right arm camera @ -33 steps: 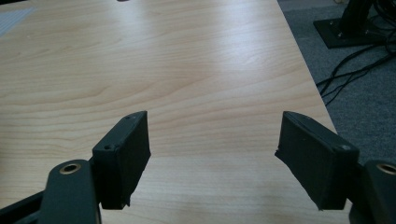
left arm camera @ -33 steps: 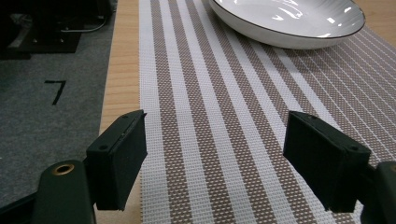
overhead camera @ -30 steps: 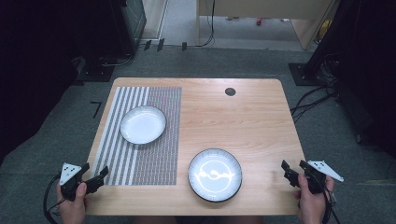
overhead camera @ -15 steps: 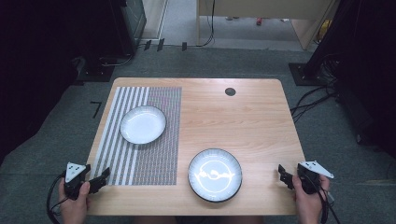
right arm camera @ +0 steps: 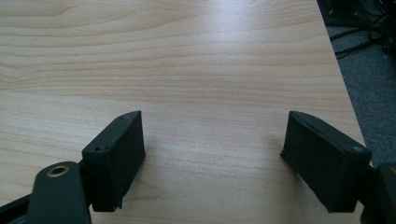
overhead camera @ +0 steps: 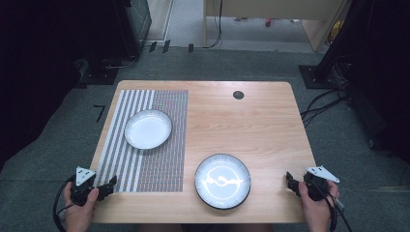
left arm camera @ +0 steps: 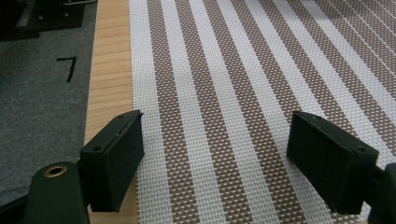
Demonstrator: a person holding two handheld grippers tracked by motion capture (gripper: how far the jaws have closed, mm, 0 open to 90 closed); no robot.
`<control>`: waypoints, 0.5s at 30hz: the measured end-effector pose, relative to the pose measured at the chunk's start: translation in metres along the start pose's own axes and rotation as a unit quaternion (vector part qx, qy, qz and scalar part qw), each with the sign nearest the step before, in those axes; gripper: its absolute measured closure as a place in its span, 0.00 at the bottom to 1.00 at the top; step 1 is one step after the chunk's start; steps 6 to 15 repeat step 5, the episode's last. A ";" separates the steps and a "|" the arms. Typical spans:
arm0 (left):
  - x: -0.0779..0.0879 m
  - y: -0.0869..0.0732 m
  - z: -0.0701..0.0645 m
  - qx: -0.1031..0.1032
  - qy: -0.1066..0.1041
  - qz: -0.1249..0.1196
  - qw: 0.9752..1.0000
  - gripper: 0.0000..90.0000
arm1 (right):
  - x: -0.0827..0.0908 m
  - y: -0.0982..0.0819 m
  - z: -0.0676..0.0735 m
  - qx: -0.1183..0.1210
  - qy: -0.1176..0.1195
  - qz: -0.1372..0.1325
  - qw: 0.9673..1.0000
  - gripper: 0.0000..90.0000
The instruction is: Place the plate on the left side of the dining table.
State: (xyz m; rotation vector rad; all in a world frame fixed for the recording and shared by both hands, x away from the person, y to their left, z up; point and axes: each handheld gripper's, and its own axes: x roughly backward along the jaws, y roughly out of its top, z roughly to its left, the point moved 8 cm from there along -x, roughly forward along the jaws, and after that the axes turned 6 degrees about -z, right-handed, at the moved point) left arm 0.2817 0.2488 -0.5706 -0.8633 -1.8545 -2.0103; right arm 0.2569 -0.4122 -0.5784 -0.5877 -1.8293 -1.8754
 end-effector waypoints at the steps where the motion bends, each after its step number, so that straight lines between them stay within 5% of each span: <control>1: 0.000 0.000 0.000 -0.001 0.000 0.000 1.000 0.21 | 0.000 0.000 0.000 0.001 0.001 0.000 1.000 0.23; 15: 0.000 0.000 0.000 -0.004 -0.002 0.000 1.000 0.21 | 0.000 0.000 0.001 0.001 0.003 0.001 1.000 0.23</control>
